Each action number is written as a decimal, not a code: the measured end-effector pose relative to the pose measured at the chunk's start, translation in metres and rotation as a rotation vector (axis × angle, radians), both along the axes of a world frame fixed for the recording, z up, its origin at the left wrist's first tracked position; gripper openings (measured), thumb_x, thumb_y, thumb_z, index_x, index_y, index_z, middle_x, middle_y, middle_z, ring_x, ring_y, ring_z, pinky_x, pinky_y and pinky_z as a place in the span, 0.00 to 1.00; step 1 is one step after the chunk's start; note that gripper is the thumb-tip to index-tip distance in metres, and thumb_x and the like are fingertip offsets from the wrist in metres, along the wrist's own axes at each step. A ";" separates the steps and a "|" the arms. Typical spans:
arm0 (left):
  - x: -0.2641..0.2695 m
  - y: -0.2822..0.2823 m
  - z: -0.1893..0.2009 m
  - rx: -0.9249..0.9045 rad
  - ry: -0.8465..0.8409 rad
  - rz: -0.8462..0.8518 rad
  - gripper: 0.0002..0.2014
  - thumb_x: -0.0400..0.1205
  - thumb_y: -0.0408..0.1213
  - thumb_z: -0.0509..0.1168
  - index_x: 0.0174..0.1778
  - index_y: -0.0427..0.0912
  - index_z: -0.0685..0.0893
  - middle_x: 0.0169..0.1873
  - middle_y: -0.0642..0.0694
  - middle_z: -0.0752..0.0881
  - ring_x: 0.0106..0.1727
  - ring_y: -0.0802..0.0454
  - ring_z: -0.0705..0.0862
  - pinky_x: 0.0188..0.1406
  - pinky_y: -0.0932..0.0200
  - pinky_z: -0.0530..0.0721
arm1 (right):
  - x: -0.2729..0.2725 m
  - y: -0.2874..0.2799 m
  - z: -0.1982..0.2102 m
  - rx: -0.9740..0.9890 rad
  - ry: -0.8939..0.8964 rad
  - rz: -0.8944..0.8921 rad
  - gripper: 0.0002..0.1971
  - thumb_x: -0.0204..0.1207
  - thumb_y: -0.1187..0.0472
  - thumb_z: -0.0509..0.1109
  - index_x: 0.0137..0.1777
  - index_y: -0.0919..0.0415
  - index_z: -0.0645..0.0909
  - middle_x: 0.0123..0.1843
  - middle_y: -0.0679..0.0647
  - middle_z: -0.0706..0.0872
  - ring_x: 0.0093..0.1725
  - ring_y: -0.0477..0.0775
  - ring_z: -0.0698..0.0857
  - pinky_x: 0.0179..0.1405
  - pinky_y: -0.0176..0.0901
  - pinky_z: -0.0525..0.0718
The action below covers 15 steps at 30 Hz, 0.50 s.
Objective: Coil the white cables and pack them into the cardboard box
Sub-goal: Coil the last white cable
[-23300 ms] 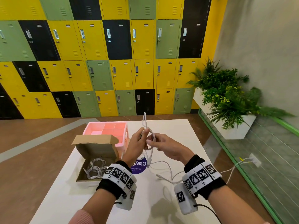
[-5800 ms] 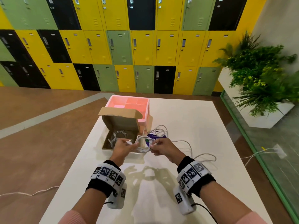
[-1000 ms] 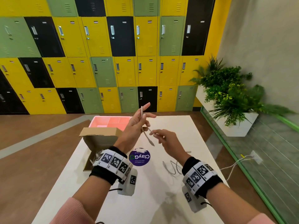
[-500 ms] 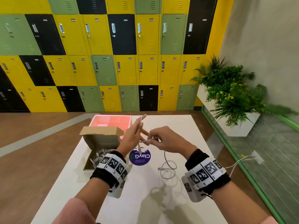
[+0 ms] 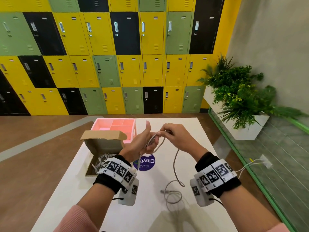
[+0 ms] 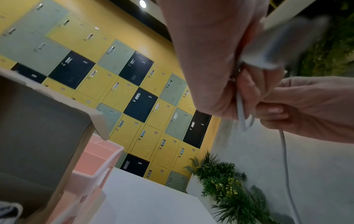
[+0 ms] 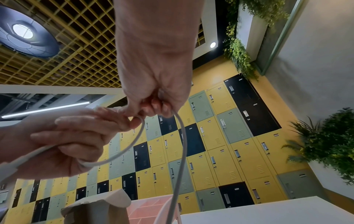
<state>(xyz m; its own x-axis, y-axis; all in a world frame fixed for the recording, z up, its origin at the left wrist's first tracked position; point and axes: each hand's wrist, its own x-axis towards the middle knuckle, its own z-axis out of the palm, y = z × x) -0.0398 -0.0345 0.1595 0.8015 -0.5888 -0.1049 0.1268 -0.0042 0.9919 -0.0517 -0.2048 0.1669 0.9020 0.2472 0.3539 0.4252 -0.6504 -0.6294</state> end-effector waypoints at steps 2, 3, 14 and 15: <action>0.000 -0.002 -0.001 0.070 -0.045 0.051 0.31 0.86 0.60 0.39 0.30 0.41 0.73 0.17 0.50 0.69 0.16 0.60 0.63 0.16 0.68 0.64 | 0.001 0.001 -0.001 -0.009 -0.018 -0.005 0.13 0.80 0.55 0.67 0.43 0.65 0.84 0.33 0.46 0.81 0.33 0.44 0.77 0.33 0.30 0.72; 0.000 -0.004 -0.002 0.099 -0.064 0.080 0.30 0.86 0.59 0.41 0.30 0.42 0.72 0.18 0.50 0.71 0.18 0.59 0.65 0.18 0.68 0.65 | 0.001 0.001 -0.001 -0.009 -0.034 -0.011 0.13 0.80 0.55 0.67 0.42 0.65 0.83 0.32 0.45 0.79 0.32 0.43 0.76 0.33 0.30 0.72; -0.006 -0.024 -0.014 -0.128 0.008 0.375 0.25 0.88 0.55 0.48 0.27 0.46 0.65 0.19 0.53 0.63 0.20 0.59 0.61 0.20 0.65 0.59 | 0.002 0.010 -0.006 0.237 0.048 -0.129 0.16 0.82 0.52 0.64 0.38 0.63 0.81 0.30 0.57 0.78 0.29 0.47 0.70 0.27 0.32 0.66; -0.005 -0.025 -0.013 -0.152 0.023 0.382 0.24 0.88 0.54 0.48 0.27 0.46 0.65 0.19 0.54 0.62 0.19 0.59 0.59 0.18 0.66 0.57 | 0.002 0.011 -0.006 0.265 0.077 -0.138 0.17 0.82 0.52 0.64 0.38 0.63 0.81 0.29 0.55 0.76 0.30 0.47 0.70 0.29 0.34 0.66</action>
<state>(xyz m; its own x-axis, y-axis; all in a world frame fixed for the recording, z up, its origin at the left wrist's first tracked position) -0.0451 -0.0591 0.1463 0.9640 -0.2591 -0.0604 0.1133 0.1945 0.9743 -0.0499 -0.1939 0.1609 0.9473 0.0282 0.3191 0.2886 -0.5076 -0.8118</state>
